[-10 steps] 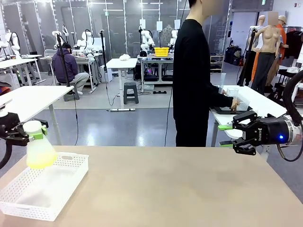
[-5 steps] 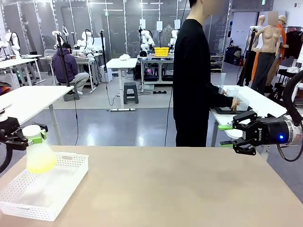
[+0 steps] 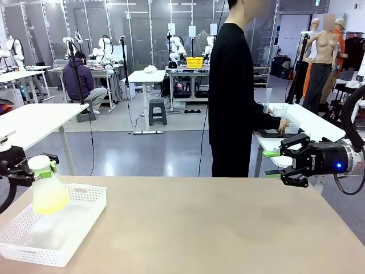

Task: Prepare the solutions needed for the experiment.
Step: When the human places the Big flask in the center of the table, pick up the Big flask and place it in the left Organizing basket.

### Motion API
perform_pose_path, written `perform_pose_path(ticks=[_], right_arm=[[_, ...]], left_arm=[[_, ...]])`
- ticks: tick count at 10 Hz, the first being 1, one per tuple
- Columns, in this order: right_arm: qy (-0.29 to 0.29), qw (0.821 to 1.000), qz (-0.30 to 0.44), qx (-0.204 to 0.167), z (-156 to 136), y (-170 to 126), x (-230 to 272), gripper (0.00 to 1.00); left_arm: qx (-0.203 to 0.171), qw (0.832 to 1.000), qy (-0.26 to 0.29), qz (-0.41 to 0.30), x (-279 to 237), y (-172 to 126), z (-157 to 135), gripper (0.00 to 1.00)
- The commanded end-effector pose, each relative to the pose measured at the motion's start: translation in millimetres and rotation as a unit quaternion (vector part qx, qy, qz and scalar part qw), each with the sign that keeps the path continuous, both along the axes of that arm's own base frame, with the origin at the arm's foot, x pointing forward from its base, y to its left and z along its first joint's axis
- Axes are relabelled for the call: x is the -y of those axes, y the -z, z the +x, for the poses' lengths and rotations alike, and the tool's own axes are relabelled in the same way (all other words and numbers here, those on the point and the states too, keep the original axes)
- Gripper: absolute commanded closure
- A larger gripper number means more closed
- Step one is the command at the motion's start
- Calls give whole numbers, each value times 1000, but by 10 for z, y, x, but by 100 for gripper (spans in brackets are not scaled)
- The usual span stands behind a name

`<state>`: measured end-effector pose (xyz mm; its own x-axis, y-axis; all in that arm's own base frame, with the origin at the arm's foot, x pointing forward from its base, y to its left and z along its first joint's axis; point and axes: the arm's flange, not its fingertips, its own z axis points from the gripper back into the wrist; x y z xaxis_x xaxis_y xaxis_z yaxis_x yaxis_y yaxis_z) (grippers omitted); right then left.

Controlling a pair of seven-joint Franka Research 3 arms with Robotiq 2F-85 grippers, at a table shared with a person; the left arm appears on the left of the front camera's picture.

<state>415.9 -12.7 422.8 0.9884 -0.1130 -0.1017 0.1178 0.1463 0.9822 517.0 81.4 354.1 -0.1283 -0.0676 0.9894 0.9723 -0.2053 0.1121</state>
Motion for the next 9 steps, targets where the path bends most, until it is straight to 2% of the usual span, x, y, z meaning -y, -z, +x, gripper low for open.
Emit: perform_pose_path(ticks=[1,6,9], right_arm=[[4,1000,-2,4,3,-14,-6,44],[4,1000,-2,4,3,-14,-6,44],[4,1000,-2,4,3,-14,-6,44]], left_arm=[[15,999,44,-22,-44,115,-61,77],[-31,998,44,-23,-133,574,-62,77],[-41,998,55,-13,-78,787,-13,77]])
